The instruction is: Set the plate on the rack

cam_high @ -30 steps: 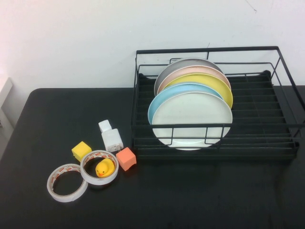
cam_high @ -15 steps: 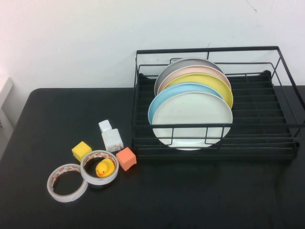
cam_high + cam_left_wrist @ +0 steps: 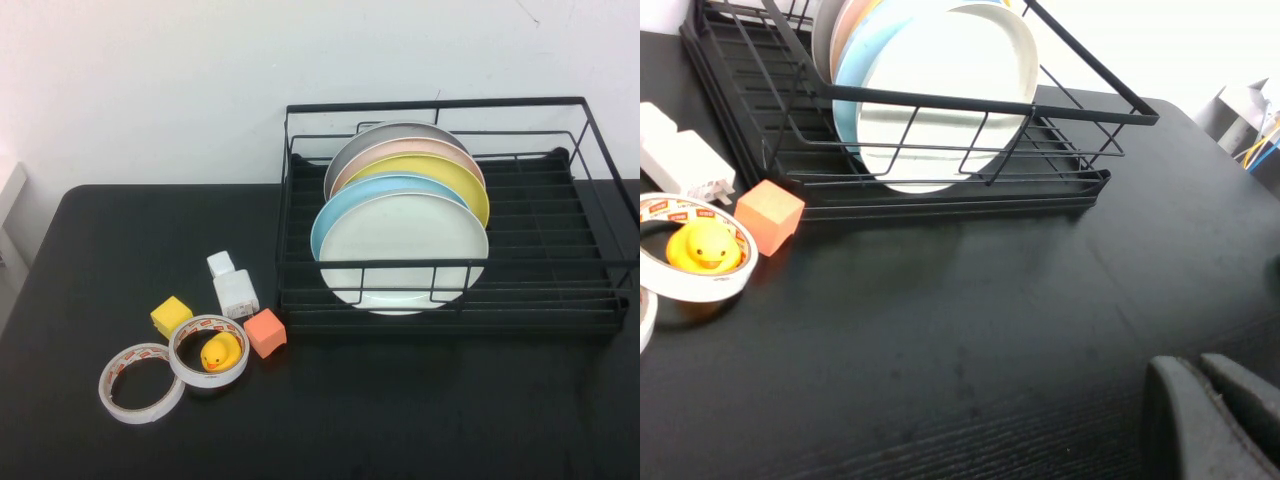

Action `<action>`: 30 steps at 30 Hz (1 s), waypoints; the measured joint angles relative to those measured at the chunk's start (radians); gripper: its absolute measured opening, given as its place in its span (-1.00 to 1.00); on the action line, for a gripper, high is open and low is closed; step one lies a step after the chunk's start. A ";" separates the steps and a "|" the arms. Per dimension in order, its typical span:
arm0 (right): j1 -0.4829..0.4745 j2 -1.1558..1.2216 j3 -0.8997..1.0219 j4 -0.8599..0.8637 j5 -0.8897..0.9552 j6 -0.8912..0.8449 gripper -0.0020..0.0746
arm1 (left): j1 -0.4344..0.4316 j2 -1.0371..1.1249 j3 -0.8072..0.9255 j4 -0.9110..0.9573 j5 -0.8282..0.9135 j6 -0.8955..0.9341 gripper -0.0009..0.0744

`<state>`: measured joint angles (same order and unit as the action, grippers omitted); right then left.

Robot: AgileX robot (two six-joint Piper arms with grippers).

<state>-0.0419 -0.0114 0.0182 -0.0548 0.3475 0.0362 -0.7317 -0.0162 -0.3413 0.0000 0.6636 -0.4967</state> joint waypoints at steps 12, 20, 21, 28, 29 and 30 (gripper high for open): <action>0.000 0.000 0.000 0.000 0.000 0.000 -0.95 | 0.000 0.000 0.000 0.000 0.000 0.000 -0.98; 0.000 0.000 0.000 0.000 0.000 0.000 -0.95 | 0.000 0.000 0.000 0.071 0.000 0.001 -0.98; 0.000 0.000 0.000 0.000 0.000 0.000 -0.95 | 0.007 0.000 0.002 0.111 -0.003 0.001 -0.98; 0.000 0.000 0.000 0.000 0.000 0.000 -0.95 | 0.261 0.000 0.094 0.216 -0.083 0.001 -0.98; 0.000 0.000 0.000 0.000 0.000 0.000 -0.95 | 0.316 0.000 0.110 0.216 -0.095 0.001 -0.98; 0.000 0.000 0.000 -0.001 0.000 0.000 -0.95 | 0.373 0.000 0.131 0.214 -0.108 0.001 -0.98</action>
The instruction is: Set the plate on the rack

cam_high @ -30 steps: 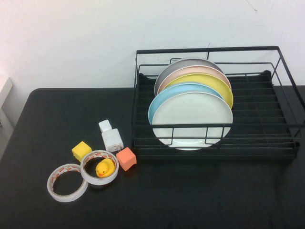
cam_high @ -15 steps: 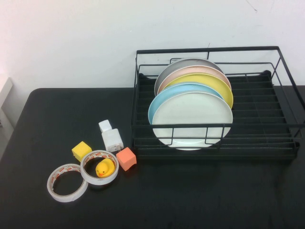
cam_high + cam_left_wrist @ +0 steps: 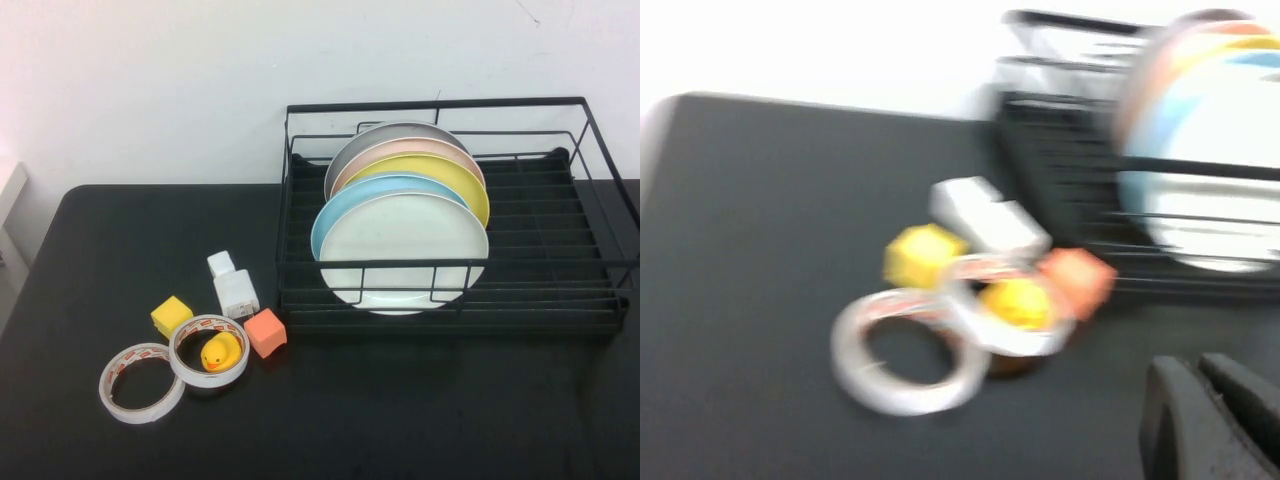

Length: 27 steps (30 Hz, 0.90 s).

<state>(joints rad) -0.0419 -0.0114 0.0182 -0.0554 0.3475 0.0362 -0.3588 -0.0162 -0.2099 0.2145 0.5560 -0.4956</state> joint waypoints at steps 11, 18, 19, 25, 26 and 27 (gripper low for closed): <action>0.000 0.000 0.000 0.000 0.000 0.000 -0.95 | 0.343 0.000 0.227 -0.090 -0.302 0.000 -0.98; 0.000 0.000 0.000 -0.002 0.000 0.000 -0.95 | 0.345 0.000 0.230 -0.120 -0.336 0.008 -0.98; 0.000 0.000 0.000 -0.002 0.000 0.000 -0.95 | 0.345 0.000 0.230 -0.124 -0.336 0.019 -0.98; 0.000 0.000 0.000 -0.002 0.000 0.000 -0.95 | 0.385 0.000 0.230 -0.150 -0.308 0.058 -0.98; 0.000 0.000 0.000 -0.002 0.000 0.000 -0.95 | 0.390 0.000 0.230 -0.156 -0.299 0.059 -0.98; 0.000 0.000 0.000 -0.002 0.000 0.000 -0.95 | 0.396 0.000 0.230 -0.163 -0.291 0.067 -0.98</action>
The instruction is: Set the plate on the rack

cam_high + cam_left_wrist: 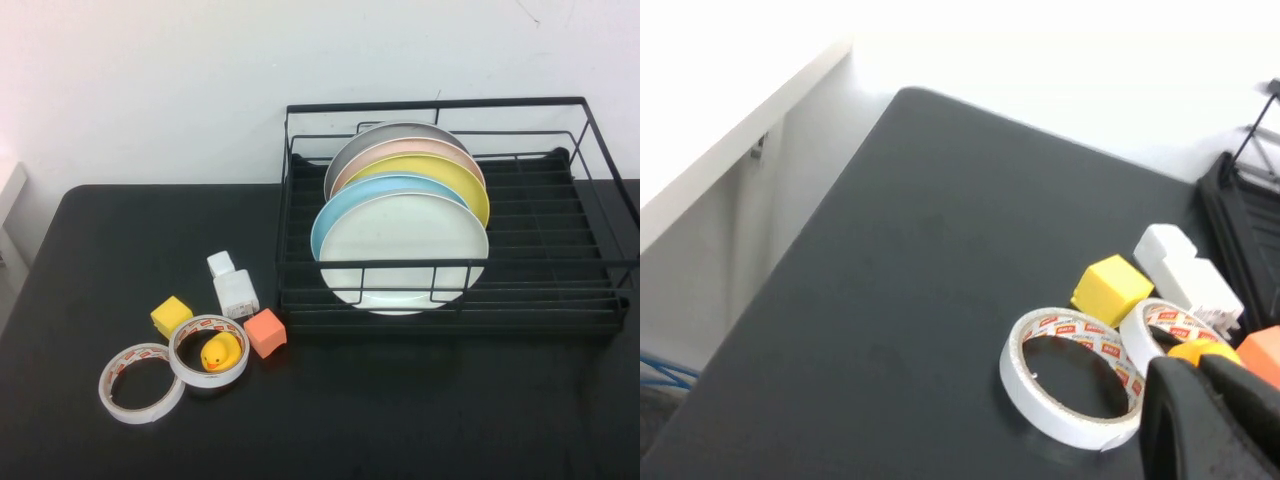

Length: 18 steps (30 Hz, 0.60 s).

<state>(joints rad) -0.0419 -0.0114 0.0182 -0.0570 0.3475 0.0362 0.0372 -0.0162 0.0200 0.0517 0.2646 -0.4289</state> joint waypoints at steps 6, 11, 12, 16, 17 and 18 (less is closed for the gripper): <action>0.000 0.000 0.000 0.000 0.000 0.000 -0.95 | 0.005 0.000 0.000 -0.018 0.014 0.061 -0.98; 0.000 0.000 0.000 0.000 0.000 0.000 -0.95 | -0.009 0.000 -0.002 -0.033 0.039 0.080 -0.98; 0.000 0.000 0.000 0.000 0.000 0.000 -0.95 | -0.017 0.000 -0.002 -0.035 0.042 0.087 -0.98; 0.000 0.000 0.000 0.000 0.000 0.000 -0.95 | -0.045 0.000 -0.002 -0.037 0.044 0.101 -0.98; 0.000 0.000 0.000 0.000 0.000 0.000 -0.95 | -0.045 0.000 -0.002 -0.037 0.046 0.105 -0.98; 0.000 0.000 0.000 0.000 0.000 0.000 -0.95 | -0.045 0.000 -0.002 -0.037 0.046 0.107 -0.98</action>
